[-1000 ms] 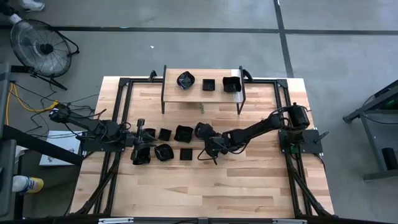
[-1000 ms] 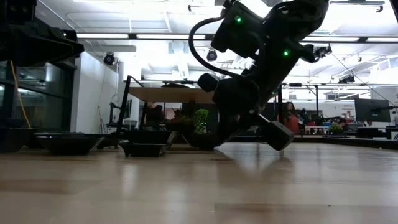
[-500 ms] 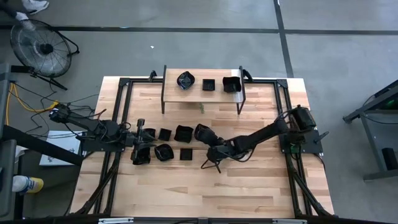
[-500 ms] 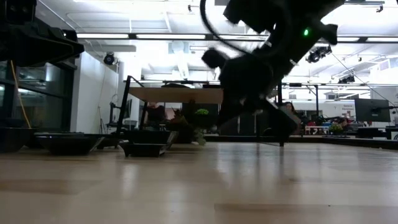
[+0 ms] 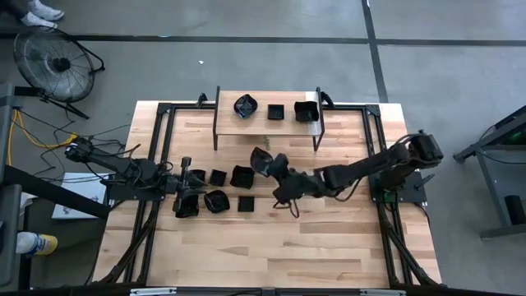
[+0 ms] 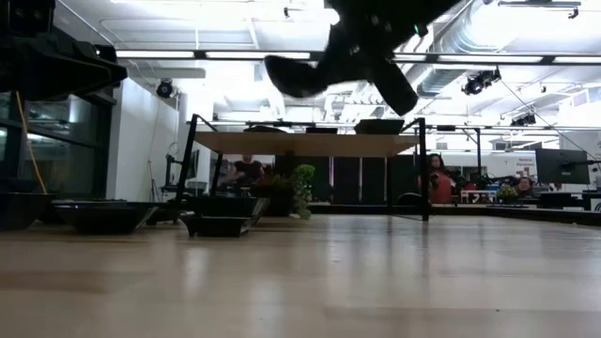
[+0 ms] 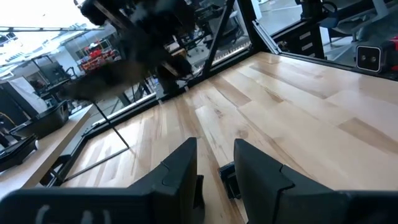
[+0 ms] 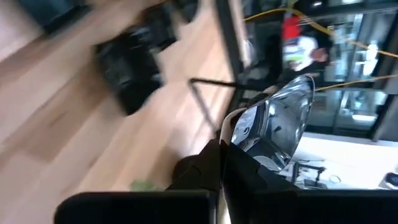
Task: Pick & Place Mini shaped plates
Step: Stack the leaf shaped plate on top of the other leaf shaped plate on the shelf
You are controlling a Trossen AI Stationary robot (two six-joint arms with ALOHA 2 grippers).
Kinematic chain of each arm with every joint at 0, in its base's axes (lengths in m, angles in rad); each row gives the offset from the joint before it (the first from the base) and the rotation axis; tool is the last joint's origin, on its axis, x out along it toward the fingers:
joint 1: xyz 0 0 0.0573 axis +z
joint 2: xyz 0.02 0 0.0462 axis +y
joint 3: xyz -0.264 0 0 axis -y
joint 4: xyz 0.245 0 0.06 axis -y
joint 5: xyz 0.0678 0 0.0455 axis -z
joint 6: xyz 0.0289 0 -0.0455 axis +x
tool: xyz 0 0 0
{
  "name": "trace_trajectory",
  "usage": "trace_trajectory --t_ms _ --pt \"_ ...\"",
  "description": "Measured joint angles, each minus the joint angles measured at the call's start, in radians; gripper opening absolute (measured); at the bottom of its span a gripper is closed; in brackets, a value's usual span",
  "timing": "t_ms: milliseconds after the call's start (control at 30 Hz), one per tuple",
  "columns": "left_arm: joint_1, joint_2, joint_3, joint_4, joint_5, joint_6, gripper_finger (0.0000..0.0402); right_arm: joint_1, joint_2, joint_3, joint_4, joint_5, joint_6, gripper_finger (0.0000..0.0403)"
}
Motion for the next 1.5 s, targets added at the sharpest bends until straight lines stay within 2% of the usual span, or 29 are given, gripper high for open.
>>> trace_trajectory --t_ms 200,600,733,1000,1133,1500 --pt "0.0 0.0 0.0 0.0 0.0 0.0 0.0103 -0.052 -0.036 0.022 0.089 -0.05 -0.04 0.0002" --pt "0.0 0.0 0.0 0.0 0.0 0.0 0.0103 -0.182 -0.033 0.251 -0.044 -0.169 0.001 0.0001" --pt "0.0 0.0 0.0 0.0 0.0 0.0 0.0103 -0.236 -0.032 0.317 -0.11 -0.251 0.027 0.0001" --pt "0.0 0.0 0.0 0.0 0.0 0.0 0.0103 -0.347 -0.027 0.401 -0.116 -0.437 0.03 0.0001" --pt "0.0 0.0 0.0 0.0 0.0 0.0 0.0103 -0.396 0.018 0.447 -0.114 -0.498 0.047 0.0001" --pt "0.0 0.0 0.0 0.0 0.0 0.0 0.0103 -0.483 0.242 0.649 -0.169 -0.483 0.053 0.0001"
